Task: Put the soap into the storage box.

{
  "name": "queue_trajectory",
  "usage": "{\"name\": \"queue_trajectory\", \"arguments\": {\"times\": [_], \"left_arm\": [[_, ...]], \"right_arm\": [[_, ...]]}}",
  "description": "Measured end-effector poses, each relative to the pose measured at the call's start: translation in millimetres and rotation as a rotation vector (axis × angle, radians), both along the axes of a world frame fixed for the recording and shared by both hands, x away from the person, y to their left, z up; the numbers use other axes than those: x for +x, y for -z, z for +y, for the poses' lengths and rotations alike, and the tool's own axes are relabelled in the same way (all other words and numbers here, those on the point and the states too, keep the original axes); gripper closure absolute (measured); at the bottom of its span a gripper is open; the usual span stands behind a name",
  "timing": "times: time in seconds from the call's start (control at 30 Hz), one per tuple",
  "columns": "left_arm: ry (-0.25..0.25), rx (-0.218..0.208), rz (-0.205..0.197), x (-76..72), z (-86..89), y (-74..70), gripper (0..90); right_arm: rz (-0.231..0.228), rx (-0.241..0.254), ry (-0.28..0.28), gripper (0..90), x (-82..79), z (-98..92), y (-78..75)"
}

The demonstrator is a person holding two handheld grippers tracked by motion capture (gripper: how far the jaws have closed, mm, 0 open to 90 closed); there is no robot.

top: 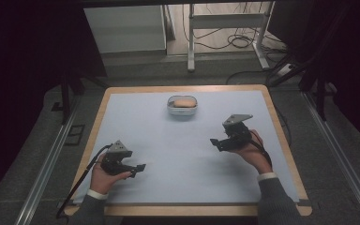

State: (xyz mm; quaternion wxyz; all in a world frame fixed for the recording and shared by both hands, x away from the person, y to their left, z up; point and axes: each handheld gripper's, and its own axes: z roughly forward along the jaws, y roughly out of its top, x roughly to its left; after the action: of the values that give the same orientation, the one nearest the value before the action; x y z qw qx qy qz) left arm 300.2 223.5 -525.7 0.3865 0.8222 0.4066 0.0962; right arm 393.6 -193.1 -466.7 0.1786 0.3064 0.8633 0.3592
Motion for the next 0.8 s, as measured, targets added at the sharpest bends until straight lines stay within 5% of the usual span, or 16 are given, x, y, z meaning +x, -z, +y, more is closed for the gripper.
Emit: {"name": "queue_trajectory", "arguments": {"times": [0.4, 0.8], "left_arm": [[-0.008, 0.007, -0.003, -0.8, 0.1, -0.8, 16.0], [-0.01, 0.013, -0.009, -2.8, 1.7, -2.4, 15.9]], "right_arm": [[-0.018, 0.076, 0.073, 19.7, -47.1, -37.5, 23.5], [-0.026, 0.096, 0.071, 19.7, -52.0, -38.3, 27.7]]}}
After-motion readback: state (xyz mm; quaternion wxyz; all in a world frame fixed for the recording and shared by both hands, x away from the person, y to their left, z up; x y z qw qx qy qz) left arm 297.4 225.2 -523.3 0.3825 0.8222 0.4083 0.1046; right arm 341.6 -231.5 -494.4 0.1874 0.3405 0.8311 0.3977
